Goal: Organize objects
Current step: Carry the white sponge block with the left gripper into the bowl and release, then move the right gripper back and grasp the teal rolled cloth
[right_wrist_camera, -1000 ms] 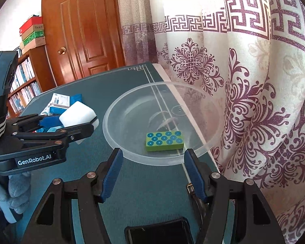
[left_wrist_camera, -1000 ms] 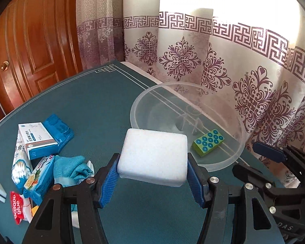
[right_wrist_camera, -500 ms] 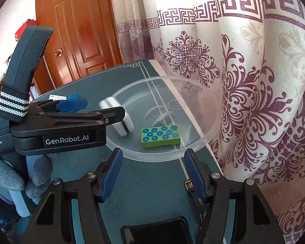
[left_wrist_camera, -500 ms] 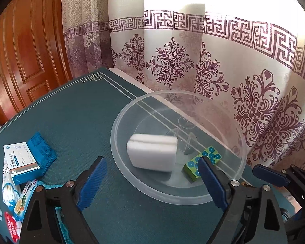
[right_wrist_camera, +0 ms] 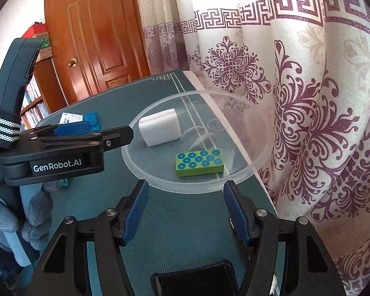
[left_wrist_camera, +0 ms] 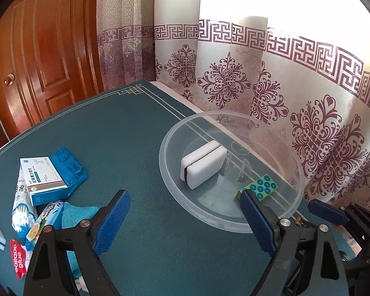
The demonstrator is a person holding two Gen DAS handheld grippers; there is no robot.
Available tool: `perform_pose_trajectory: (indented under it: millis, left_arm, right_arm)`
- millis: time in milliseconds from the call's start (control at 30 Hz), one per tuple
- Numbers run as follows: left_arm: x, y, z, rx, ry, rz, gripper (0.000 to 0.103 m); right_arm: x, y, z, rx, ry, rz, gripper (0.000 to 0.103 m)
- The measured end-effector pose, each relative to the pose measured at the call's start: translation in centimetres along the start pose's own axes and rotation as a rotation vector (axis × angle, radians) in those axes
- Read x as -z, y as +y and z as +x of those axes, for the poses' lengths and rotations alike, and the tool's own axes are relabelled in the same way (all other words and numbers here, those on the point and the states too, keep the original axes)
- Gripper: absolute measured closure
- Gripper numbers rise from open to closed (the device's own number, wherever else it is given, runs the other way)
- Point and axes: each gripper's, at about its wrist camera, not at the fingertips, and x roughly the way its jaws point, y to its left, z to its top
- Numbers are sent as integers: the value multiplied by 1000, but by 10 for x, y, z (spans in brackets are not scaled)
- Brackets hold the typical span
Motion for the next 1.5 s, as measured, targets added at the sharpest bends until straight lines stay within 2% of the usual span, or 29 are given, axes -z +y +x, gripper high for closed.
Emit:
perform_pose_trajectory:
  millis: [333,800,1167,1500]
  left_arm:
    - [15,18,-11,-30,26,-58,7]
    - [36,67,-42,-140,5,-148,5]
    - [69,121,-59,-214,25,-259,5]
    - [95,147,-63,-233,50,-315,5]
  right_arm:
    - [3,11,-3,-20,9,-7,39]
    - [10,36,-1,-53,34,-27,38]
    - [15,60,2,-84,56,-40,38]
    - [14,94,13,-147,89,-69,38]
